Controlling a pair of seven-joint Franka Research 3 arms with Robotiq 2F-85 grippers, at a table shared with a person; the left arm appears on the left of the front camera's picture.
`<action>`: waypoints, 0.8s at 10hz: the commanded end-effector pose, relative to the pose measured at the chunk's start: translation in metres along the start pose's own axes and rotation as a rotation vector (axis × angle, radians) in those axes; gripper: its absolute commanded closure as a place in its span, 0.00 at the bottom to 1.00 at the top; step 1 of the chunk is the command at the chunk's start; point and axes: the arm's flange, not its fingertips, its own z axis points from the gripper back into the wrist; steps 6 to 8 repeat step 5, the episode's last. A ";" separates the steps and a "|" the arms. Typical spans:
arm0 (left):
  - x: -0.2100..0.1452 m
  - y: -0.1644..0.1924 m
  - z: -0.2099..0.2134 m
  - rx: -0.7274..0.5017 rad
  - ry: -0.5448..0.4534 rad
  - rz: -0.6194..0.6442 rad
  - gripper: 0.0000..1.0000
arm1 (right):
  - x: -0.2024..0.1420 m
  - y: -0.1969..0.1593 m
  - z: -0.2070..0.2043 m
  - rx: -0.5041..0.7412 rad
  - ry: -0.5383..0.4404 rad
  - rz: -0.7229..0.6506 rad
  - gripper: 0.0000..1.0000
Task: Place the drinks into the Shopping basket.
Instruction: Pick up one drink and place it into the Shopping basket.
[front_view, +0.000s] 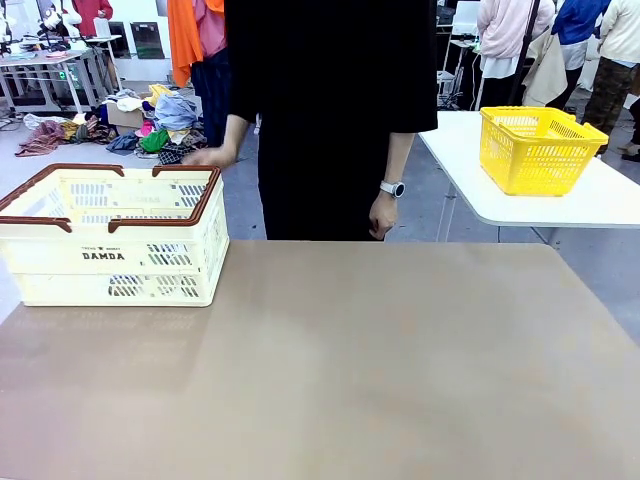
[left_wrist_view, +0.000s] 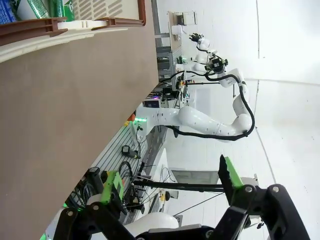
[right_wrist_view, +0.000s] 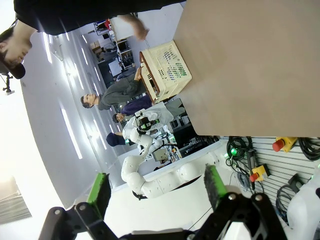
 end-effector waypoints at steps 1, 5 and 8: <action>-0.002 -0.001 0.001 0.001 0.006 -0.015 0.00 | -0.001 0.001 -0.002 0.013 -0.005 0.013 0.00; -0.002 -0.001 0.001 0.001 0.006 -0.015 0.00 | -0.001 0.001 -0.002 0.013 -0.005 0.013 0.00; -0.002 -0.001 0.001 0.001 0.006 -0.015 0.00 | -0.001 0.001 -0.002 0.013 -0.005 0.013 0.00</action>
